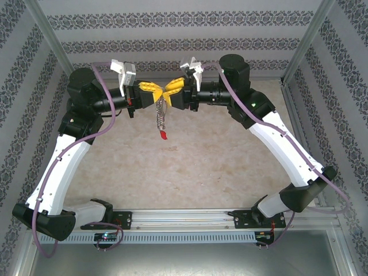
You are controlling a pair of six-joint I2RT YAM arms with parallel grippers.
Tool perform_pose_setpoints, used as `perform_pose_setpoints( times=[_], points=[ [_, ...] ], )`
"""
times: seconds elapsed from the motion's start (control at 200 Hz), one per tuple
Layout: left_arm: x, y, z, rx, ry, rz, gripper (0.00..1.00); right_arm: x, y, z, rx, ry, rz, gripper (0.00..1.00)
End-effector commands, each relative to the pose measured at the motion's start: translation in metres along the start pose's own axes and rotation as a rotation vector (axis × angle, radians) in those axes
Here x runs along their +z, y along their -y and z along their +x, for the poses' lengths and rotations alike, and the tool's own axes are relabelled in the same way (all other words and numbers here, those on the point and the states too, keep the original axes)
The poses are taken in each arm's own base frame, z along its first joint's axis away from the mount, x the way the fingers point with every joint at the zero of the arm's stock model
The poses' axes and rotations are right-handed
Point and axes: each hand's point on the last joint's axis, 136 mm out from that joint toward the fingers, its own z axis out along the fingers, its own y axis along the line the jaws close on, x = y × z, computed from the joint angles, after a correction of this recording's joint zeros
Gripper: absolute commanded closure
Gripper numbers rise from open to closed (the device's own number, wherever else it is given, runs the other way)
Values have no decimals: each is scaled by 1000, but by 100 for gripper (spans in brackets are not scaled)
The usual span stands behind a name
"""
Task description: Put the keys on the keyring
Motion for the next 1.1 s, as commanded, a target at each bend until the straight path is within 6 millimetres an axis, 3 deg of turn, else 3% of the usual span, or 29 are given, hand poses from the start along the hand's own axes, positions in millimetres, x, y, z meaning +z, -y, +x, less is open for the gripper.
perform_pose_setpoints(
  times=[0.0,0.36,0.649,0.839,1.094],
  points=[
    [-4,10,-14,56,38,32,100,1,-13,-17,-36,39,-50,70],
    [-4,10,-13,50,37,35,100,1,-17,-19,-76,44,-68,100],
    [-6,9,-9,45,10,9,100,-5,-19,-20,-101,42,-71,100],
    [-10,2,2,58,-45,-66,72,-13,-2,-7,-113,-31,33,100],
    [-13,-2,16,78,-119,-111,66,-21,7,30,-193,-247,114,100]
  ],
)
